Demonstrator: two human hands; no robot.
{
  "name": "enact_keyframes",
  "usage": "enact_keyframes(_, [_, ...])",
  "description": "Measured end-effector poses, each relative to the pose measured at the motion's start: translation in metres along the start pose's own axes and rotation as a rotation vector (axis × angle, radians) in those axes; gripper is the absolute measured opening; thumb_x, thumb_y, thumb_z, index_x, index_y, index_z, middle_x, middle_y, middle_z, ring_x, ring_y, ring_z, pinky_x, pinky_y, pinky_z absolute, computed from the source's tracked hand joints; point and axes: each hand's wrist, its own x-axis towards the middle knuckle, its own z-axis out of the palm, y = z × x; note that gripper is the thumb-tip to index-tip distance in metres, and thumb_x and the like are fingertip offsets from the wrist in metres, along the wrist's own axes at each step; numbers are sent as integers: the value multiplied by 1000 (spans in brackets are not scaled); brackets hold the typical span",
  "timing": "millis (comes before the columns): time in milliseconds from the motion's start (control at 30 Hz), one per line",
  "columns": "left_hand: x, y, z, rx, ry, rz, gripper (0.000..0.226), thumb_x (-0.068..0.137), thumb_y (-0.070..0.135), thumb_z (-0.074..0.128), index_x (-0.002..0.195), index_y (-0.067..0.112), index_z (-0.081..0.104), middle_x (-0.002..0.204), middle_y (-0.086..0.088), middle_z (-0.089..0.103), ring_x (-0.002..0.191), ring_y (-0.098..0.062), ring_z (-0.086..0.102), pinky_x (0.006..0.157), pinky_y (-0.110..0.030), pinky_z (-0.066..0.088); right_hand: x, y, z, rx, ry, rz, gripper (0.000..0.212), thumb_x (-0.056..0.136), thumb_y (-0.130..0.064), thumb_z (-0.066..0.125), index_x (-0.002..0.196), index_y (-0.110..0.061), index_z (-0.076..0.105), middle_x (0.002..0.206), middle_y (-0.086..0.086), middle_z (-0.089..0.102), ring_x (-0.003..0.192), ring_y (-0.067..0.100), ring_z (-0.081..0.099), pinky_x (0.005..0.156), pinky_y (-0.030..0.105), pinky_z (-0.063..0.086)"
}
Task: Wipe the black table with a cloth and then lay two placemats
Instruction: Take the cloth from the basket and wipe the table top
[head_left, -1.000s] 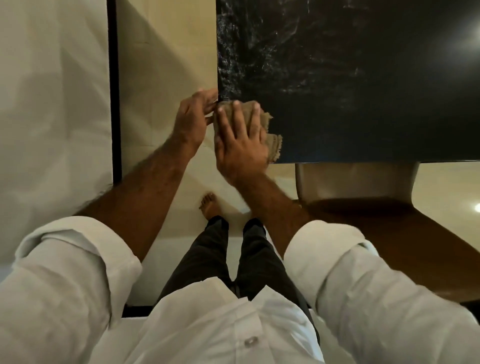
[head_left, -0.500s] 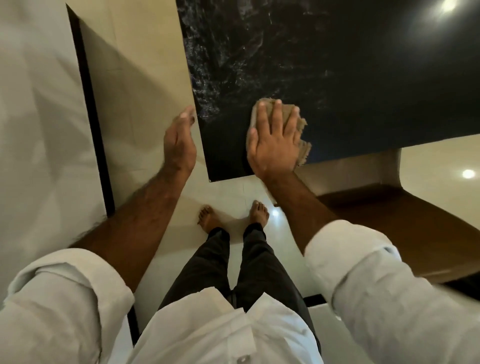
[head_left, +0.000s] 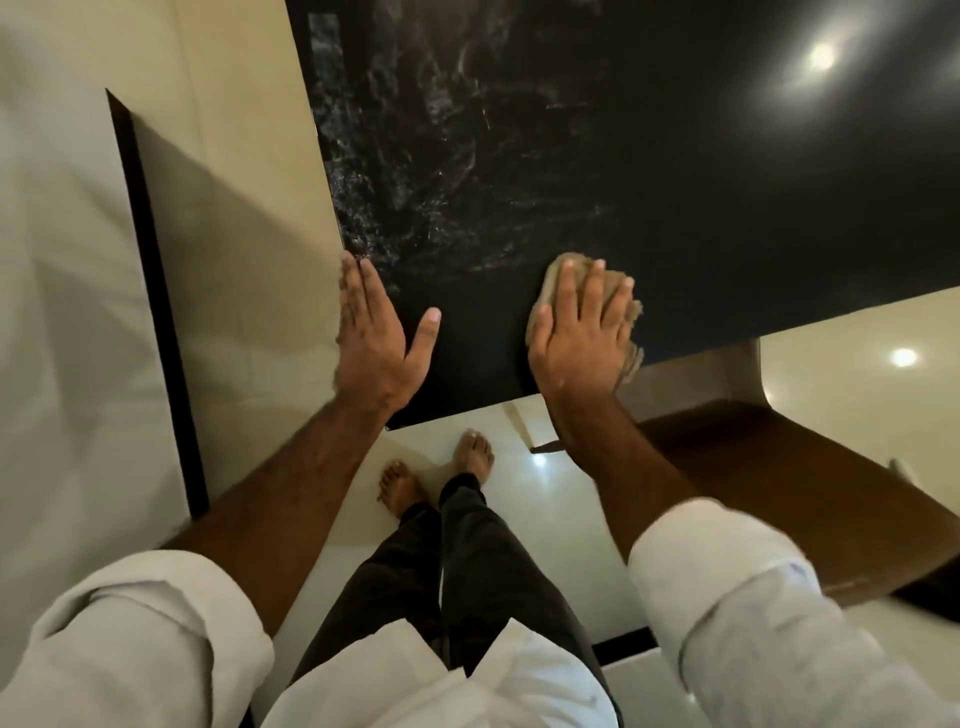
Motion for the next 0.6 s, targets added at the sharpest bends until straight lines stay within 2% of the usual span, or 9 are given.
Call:
enact_keyframes(67, [1, 3, 1, -2, -3, -32, 105, 109, 67, 47, 176, 8, -9, 185, -12, -14, 173, -29, -6, 137, -42, 1, 40, 0, -6, 4, 37, 3, 70, 113, -58, 22, 177, -30, 15, 185, 10, 8, 168, 50, 3, 132, 70, 18])
enact_keyframes(167, [1, 9, 1, -46, 1, -75, 102, 111, 67, 43, 176, 11, -10, 186, -10, -14, 173, -25, -8, 135, -40, -1, 65, -27, -5, -7, 40, -76, 71, 112, -58, 23, 177, -30, 16, 185, 10, 8, 168, 51, 2, 134, 69, 13])
enact_keyframes(333, [-1, 14, 4, -162, 78, -92, 92, 111, 67, 20, 177, 7, -1, 186, -12, -5, 173, -21, -4, 139, -37, -1, 22, -85, 13, -8, -7, -381, 68, 114, -57, 23, 177, -31, 16, 186, 7, 6, 169, 48, -2, 135, 64, 9])
enact_keyframes(467, [-3, 18, -1, -199, 154, -82, 83, 113, 63, 11, 178, 10, 6, 187, -9, 2, 173, -17, 1, 141, -43, 4, -8, -92, 14, 64, -77, -502, 65, 115, -55, 29, 176, -33, 20, 186, 2, 9, 170, 42, -2, 133, 63, 19])
enact_keyframes(533, [-4, 24, -1, -110, 181, -2, 78, 116, 57, 14, 177, 9, 11, 187, -10, 5, 173, -21, 3, 141, -49, 8, -3, -80, -4, 172, -97, -495, 64, 115, -47, 33, 176, -33, 22, 185, 1, 14, 171, 39, 1, 129, 64, 29])
enact_keyframes(600, [-2, 39, 4, 65, 165, 131, 73, 117, 47, 23, 177, 8, 13, 187, -12, 3, 174, -28, 1, 140, -53, 7, 9, -55, -20, 208, 6, -417, 63, 113, -39, 34, 175, -32, 28, 183, 0, 24, 170, 37, 10, 122, 61, 37])
